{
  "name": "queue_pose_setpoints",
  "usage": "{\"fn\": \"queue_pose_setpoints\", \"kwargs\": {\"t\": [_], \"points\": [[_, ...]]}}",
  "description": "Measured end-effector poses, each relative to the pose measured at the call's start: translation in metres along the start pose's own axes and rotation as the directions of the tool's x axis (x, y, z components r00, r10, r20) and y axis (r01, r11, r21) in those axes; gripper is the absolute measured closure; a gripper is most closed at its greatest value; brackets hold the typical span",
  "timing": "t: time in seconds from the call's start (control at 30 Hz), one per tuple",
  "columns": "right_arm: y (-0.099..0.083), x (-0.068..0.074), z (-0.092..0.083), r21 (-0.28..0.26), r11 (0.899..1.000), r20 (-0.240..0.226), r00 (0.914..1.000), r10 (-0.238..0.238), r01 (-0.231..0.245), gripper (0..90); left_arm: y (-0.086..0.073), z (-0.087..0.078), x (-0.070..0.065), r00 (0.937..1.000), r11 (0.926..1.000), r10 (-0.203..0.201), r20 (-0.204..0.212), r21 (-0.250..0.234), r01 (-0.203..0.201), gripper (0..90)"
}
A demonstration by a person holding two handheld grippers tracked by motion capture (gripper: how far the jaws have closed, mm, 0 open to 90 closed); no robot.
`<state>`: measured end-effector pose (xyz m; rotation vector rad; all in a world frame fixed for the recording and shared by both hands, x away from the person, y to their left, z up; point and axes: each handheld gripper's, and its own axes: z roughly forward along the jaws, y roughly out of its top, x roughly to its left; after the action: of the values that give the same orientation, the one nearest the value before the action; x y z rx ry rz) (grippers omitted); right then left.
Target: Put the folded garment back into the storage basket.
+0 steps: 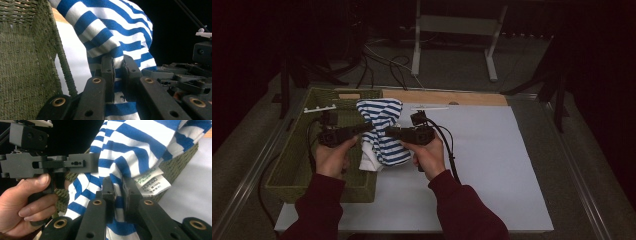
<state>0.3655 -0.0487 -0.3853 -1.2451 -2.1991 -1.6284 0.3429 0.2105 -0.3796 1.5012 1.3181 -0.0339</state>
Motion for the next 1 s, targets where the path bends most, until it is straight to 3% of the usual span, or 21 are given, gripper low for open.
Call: {"fn": "queue_pose_setpoints", "kwargs": {"t": [1.0], "points": [[0.004,0.013,0.022,0.012,1.0,-0.009,1.0,-0.004,0.004,82.1,0.004,-0.016,0.013,0.9997,0.9999,-0.016,-0.019,-0.005,0.016,82.0]]}}
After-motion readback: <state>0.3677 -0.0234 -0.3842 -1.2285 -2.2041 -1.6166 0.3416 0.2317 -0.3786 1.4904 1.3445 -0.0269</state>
